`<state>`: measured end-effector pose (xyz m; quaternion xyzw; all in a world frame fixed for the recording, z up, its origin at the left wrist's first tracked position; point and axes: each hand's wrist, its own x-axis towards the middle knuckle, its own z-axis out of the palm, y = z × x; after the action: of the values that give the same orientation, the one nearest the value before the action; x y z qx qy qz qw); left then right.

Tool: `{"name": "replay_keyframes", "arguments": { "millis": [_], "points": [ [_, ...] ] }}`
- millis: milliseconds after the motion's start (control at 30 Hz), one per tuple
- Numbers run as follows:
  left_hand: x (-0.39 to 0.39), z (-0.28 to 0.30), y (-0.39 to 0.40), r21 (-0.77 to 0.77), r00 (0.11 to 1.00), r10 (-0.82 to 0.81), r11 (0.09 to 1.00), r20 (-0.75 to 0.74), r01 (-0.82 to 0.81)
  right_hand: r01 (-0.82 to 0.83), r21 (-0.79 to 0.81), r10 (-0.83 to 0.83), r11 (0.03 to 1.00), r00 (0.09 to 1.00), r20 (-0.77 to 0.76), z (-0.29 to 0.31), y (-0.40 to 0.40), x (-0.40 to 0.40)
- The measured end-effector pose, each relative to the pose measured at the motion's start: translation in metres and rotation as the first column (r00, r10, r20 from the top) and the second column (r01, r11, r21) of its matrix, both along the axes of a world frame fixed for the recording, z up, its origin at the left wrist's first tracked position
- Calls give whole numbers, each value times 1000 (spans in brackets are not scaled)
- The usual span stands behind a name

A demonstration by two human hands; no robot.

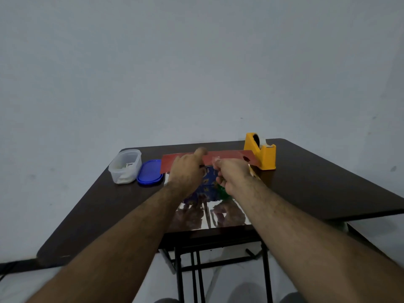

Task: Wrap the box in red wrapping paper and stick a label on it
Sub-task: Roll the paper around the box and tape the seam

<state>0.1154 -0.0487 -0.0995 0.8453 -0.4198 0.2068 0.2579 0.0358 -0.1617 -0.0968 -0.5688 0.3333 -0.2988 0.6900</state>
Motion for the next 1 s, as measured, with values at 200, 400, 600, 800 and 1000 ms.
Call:
{"name": "replay_keyframes", "arguments": {
  "millis": [200, 400, 600, 800, 1000],
  "points": [
    [-1, 0, 1, -36, 997, 8, 999, -83, -11, 77, 18, -77, 997, 997, -19, -3, 0, 6],
    [-1, -6, 1, -95, 997, 7, 995, -73, -14, 85, 12, -84, 996, 996, -20, 0, 1, 9],
    [-1, -8, 1, -110, 997, 1, 994, -81, -10, 29, -6, -30, 1000, 994, -108, 10, 3, 12],
    [1, -8, 0, -106, 998, -5, 994, -68, -2, 0, -60, -14, 998, 971, -240, 21, 0, 19],
    [1, -9, 0, -98, 997, 4, 995, -71, -11, -61, -76, 32, 995, 939, -343, 21, -7, 28]
  ]
}}
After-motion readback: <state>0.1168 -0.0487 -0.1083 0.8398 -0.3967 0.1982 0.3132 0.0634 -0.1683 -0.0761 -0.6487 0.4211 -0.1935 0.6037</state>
